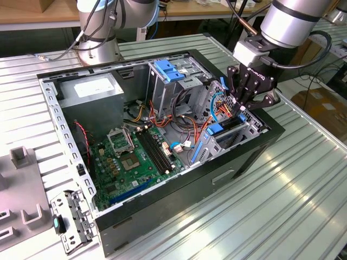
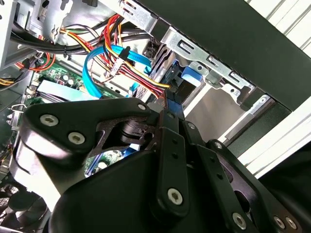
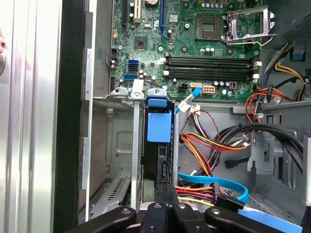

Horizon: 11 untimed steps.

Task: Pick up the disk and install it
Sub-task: 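Insert the second disk wire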

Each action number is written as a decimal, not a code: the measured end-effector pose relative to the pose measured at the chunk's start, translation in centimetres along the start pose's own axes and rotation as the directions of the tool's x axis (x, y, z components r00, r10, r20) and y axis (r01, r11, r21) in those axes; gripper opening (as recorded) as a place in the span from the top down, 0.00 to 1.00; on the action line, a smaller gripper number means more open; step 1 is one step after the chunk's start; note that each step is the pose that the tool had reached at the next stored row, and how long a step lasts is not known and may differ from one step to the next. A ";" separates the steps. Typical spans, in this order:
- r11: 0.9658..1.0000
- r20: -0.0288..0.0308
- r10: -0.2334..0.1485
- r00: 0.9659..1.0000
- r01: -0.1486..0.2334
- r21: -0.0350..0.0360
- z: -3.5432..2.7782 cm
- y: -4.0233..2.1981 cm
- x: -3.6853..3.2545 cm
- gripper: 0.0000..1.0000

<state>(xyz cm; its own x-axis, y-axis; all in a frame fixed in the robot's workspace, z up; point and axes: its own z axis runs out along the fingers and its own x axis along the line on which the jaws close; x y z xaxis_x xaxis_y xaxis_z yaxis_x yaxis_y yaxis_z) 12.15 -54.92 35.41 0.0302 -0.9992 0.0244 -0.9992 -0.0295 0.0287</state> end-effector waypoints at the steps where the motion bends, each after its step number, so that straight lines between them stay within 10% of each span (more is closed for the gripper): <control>1: 1.000 0.000 0.000 1.000 0.000 0.000 0.00 0.00 0.00 0.89; 11: 1.000 0.001 0.000 1.000 0.000 0.000 0.00 0.79 -0.02 0.89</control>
<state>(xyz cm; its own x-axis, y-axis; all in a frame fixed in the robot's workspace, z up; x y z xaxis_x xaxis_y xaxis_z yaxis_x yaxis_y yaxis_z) 11.37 -54.93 35.43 0.0301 -0.9993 0.0238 -0.9992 -0.0295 0.0286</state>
